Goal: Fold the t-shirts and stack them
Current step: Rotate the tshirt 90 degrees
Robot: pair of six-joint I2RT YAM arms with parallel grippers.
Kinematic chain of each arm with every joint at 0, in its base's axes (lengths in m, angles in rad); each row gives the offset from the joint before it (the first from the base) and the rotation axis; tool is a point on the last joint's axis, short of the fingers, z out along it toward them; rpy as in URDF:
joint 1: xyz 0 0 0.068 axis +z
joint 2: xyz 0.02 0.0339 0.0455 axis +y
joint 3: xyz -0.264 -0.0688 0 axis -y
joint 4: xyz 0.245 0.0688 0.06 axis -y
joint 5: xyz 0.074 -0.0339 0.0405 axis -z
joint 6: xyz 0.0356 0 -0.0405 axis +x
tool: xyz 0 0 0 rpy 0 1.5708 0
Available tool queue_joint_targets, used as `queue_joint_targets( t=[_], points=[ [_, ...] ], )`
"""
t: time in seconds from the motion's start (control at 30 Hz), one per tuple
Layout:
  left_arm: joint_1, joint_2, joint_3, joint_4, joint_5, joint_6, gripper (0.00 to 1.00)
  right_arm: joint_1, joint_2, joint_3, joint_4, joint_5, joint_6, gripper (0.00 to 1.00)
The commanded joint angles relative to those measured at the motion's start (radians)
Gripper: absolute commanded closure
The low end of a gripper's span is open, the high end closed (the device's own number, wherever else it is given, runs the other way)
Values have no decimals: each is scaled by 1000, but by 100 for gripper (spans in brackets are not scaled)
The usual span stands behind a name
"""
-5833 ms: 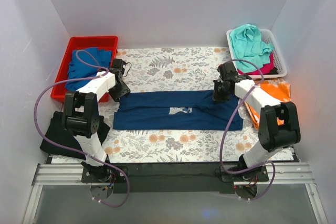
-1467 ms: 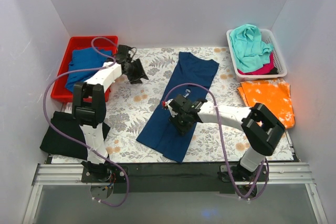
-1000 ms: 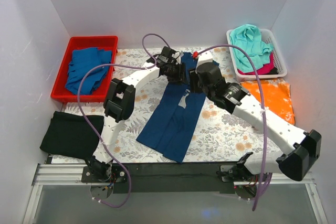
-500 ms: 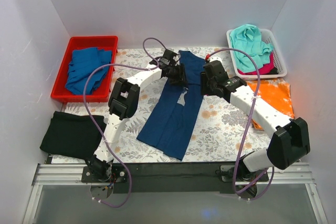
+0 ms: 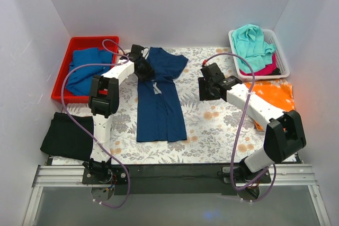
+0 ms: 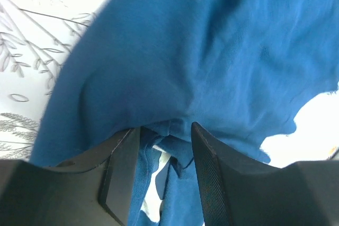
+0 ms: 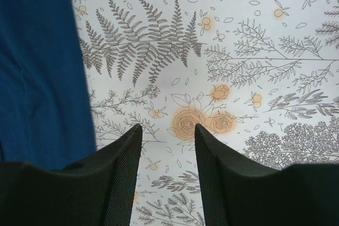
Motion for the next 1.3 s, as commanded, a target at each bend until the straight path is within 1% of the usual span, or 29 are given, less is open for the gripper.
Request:
queue_joint_targets(
  t=[0.0, 0.03, 0.07, 0.17, 0.23, 0.27, 0.33, 0.37, 0.5, 0.57, 0.63, 0.7, 0.73, 0.87, 0.93, 1.03, 1.07, 1.17, 1.2, 1.23, 1.27],
  points=[
    [-18, -11, -50, -106, -87, -2, 58, -6, 24, 33, -2, -36, 2, 50],
    [-18, -20, -60, -94, -32, 21, 59, -4, 35, 36, -4, -46, -1, 50],
    [-22, -23, -65, -85, -12, 29, 59, -6, 43, 41, -1, -82, -17, 50],
    [-40, -63, -97, -45, 28, 82, 59, 8, 89, 73, 1, -145, -88, 51],
    [-60, -97, -126, -14, 34, 107, 59, 28, 131, 101, -7, -148, -119, 52],
    [-64, -145, -163, 19, 39, 125, 59, 52, 142, 107, -10, -142, -132, 54],
    [-77, -198, -197, 50, 39, 137, 59, 79, 165, 115, -9, -147, -169, 54],
    [-77, -244, -223, 82, 42, 145, 59, 112, 175, 121, -9, -151, -180, 54],
    [-77, -350, -240, 110, -24, 160, 58, 192, 246, 142, -9, -181, -238, 54],
    [-77, -381, -237, 116, -50, 170, 57, 226, 270, 136, -9, -213, -254, 54],
    [-77, -405, -219, 112, -67, 187, 56, 252, 294, 128, -16, -208, -260, 56],
    [-77, -413, -209, 95, -65, 193, 56, 257, 299, 106, -19, -233, -267, 57],
    [-77, -414, -199, 81, -105, 190, 56, 258, 297, 95, -19, -236, -266, 57],
    [-75, -428, -205, 1, -144, 185, 56, 260, 293, 40, -30, -244, -254, 57],
    [-75, -443, -225, -19, -159, 187, 56, 261, 293, 0, -48, -277, -241, 58],
    [-75, -509, -303, -50, -193, 187, 56, 267, 281, -63, -81, -268, -156, 60],
    [-74, -557, -361, -51, -208, 187, 56, 275, 270, -83, -81, -276, -136, 60],
    [-75, -638, -464, -50, -216, 184, 56, 296, 215, -167, -82, -271, -70, 62],
    [-75, -690, -534, -56, -217, 170, 56, 300, 198, -184, -84, -274, -56, 62],
    [-75, -713, -562, -65, -211, 164, 56, 303, 169, -197, -96, -273, -35, 63],
    [-75, -741, -596, -89, -203, 159, 56, 304, 155, -215, -101, -271, -27, 66]
  ],
)
